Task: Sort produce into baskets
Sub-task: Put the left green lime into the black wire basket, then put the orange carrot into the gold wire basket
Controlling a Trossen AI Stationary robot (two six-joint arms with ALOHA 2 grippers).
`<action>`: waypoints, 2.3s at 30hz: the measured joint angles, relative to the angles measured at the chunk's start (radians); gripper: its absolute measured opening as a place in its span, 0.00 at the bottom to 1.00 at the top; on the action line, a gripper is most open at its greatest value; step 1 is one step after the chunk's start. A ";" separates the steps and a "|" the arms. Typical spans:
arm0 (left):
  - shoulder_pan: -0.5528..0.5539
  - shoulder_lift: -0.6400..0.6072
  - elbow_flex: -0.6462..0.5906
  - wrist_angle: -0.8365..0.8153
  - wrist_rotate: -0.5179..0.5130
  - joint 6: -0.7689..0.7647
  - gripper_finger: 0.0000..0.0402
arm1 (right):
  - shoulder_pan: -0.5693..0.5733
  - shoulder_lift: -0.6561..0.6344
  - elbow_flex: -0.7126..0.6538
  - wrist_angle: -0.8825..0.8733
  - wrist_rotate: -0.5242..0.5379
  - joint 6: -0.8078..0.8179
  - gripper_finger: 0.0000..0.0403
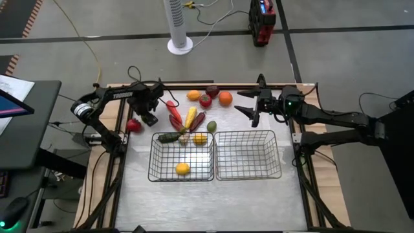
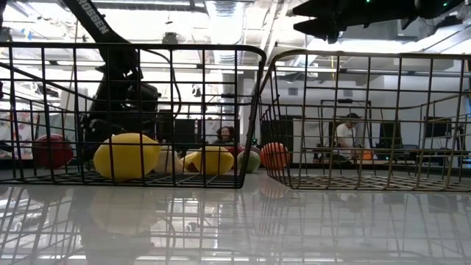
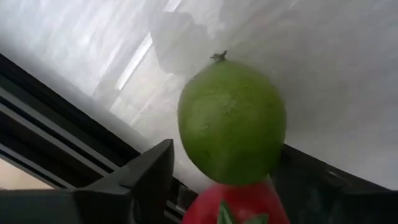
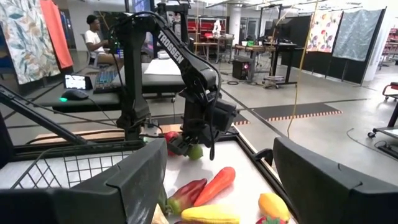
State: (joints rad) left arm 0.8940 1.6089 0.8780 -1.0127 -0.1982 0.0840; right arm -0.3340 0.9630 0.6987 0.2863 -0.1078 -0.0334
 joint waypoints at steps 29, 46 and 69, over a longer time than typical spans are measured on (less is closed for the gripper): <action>-0.252 -0.258 0.253 -0.001 0.573 0.044 0.39 | 0.000 0.000 0.000 -0.017 0.000 -0.005 0.79; -0.866 -0.314 0.253 -0.002 0.126 -0.144 0.66 | 0.000 0.000 0.000 0.000 0.000 0.007 0.79; -0.290 -0.122 0.252 -0.004 0.026 0.305 0.69 | -0.008 0.009 0.000 0.017 0.004 0.002 0.79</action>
State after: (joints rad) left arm 0.6041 1.4874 1.1302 -1.0165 -0.1717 0.3885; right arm -0.3424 0.9720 0.6987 0.3030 -0.1040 -0.0315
